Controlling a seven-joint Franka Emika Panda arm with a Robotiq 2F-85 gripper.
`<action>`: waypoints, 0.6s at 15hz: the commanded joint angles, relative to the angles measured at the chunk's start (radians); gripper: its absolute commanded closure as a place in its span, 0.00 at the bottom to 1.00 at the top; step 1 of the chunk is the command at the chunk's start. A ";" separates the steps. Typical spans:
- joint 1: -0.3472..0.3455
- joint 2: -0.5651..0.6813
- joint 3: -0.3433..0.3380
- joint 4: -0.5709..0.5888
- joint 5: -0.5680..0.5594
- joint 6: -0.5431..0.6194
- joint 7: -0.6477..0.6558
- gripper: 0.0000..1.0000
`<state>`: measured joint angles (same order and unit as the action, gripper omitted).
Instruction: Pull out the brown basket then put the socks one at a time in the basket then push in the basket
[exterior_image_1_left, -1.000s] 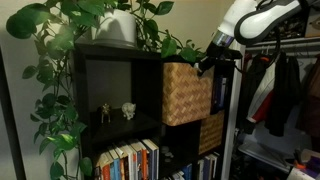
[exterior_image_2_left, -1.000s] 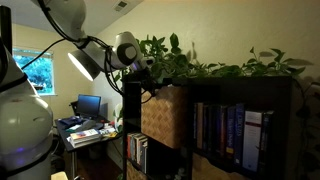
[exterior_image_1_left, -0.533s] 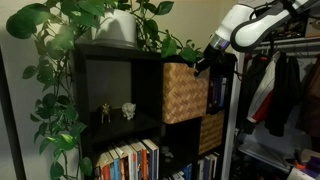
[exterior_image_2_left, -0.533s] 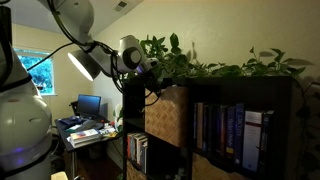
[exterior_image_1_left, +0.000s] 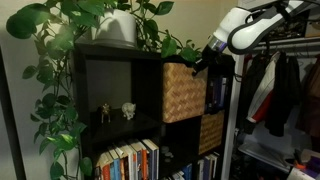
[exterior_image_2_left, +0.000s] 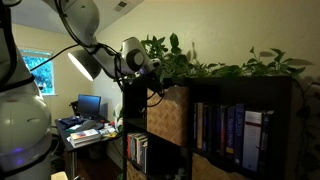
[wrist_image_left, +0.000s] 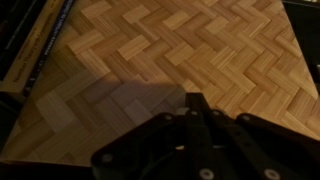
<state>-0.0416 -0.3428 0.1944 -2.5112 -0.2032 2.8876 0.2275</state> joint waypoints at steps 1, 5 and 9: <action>-0.004 0.043 0.000 0.060 -0.007 -0.017 -0.014 0.71; 0.054 0.021 -0.025 0.107 0.038 -0.195 -0.103 0.53; 0.131 0.020 -0.077 0.196 0.156 -0.426 -0.254 0.26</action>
<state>0.0232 -0.3292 0.1723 -2.3901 -0.1259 2.6210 0.0819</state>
